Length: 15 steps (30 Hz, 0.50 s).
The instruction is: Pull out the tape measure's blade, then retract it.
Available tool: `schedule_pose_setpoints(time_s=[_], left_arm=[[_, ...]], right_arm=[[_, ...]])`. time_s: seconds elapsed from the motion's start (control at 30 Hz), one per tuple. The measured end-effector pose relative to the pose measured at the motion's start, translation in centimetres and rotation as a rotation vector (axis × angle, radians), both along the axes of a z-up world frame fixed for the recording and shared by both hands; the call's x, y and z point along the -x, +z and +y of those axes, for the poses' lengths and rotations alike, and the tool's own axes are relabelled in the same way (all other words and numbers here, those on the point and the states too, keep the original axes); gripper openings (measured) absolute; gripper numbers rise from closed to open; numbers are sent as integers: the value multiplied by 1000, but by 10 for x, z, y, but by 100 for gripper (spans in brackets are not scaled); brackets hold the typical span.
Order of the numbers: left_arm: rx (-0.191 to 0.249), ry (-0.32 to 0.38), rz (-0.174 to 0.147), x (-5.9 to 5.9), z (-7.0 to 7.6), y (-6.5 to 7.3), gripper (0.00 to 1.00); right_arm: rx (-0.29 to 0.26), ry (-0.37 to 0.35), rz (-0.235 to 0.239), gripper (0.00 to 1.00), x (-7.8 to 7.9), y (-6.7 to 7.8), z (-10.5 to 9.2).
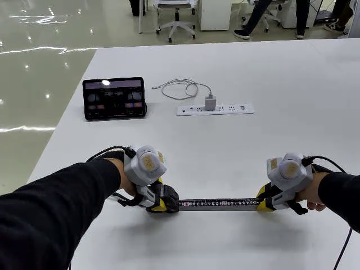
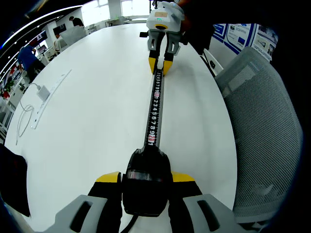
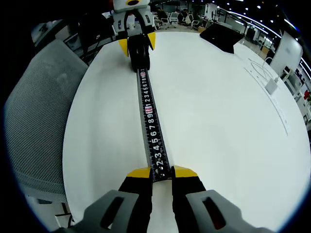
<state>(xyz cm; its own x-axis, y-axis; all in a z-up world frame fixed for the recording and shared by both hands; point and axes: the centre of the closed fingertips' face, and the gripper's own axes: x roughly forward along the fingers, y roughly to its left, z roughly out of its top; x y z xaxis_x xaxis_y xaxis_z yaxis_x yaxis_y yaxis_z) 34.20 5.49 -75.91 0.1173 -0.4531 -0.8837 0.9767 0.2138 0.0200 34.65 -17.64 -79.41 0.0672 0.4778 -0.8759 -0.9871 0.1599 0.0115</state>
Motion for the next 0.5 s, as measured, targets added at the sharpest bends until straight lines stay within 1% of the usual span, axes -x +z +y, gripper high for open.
schedule_pose_setpoints(time_s=[0.3,0.5], left_arm=[[-1,0,2,0,0,1,33],[-2,-1,8,0,0,0,33]], right_arm=[[11,10,-1,10,1,1,-2],[13,1,2,10,0,1,-7]])
